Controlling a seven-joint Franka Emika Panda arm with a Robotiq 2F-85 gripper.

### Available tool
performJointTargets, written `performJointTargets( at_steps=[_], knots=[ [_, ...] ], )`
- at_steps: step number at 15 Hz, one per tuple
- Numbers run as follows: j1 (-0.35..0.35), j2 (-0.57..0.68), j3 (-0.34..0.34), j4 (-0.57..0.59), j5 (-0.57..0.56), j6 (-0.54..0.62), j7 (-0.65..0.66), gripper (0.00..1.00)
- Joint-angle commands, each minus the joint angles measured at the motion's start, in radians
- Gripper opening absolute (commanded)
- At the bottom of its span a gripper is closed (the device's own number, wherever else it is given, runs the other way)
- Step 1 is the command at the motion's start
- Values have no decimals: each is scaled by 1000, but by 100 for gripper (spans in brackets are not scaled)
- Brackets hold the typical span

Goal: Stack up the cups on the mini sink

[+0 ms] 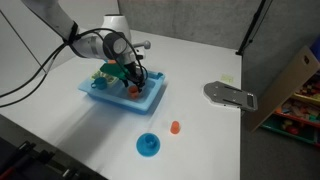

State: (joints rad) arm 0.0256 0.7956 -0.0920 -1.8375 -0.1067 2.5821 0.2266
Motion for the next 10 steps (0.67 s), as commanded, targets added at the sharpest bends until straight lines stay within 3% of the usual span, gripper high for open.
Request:
performJointTargets(
  at_steps=[1,6,10],
  knots=[
    [8,25,-14,34,15,1,-13,79],
    [8,33,-19,41,15,-3,-12,40],
    [10,-24,-18,2,17,-8,-11,37]
  ],
)
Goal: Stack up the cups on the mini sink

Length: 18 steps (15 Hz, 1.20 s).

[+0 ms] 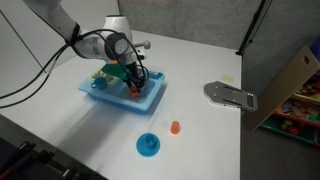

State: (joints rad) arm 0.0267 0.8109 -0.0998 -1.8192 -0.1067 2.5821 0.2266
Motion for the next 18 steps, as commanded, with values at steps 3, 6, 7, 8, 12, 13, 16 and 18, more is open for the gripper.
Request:
performJointTargets(
  at_steps=[3,6,7,8,12,13,16,18],
  knots=[
    [5,-81,-8,-34,21,-24,-14,37],
    [3,-127,-8,-55,18,-52,-19,37],
    [7,-145,-12,-64,13,-71,-15,37],
    [13,-164,-18,-73,6,-95,-9,37],
    [19,-246,-22,-112,-9,-198,-1,37],
    [23,-267,-26,-123,-15,-221,6,37],
    [29,-327,-25,-151,-27,-287,15,37],
    [35,-357,-21,-167,-33,-326,23,37]
  ],
)
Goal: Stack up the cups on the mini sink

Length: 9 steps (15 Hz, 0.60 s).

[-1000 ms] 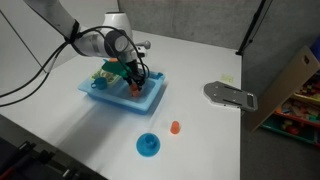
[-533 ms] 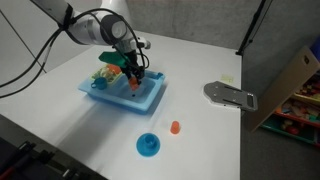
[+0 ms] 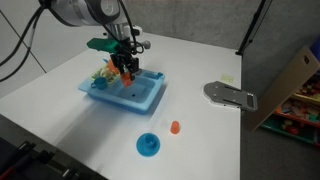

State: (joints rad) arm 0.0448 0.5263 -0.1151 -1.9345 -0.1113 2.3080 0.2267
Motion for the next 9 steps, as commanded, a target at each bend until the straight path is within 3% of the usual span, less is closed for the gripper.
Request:
performJointTargets(
  at_steps=[1,9],
  knots=[
    [20,-86,-3,-61,-32,-67,27,37],
    [58,-185,28,-159,-47,-84,43,37]
  ],
)
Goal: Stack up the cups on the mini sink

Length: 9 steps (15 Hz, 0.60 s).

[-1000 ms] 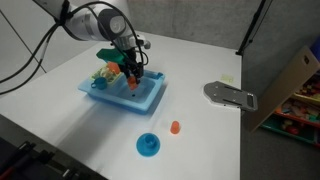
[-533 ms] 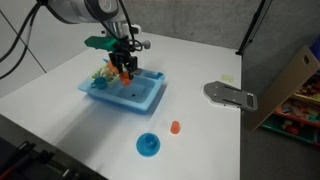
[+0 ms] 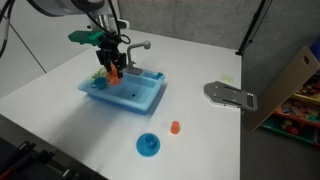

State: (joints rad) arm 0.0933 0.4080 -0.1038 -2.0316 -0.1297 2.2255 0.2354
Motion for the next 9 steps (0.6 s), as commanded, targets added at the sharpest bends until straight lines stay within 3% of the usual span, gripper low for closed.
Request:
performJointTargets(
  at_steps=[1,9],
  knots=[
    [14,-78,24,-73,-26,0,31,37],
    [46,-140,68,-159,-31,50,71,37]
  ],
)
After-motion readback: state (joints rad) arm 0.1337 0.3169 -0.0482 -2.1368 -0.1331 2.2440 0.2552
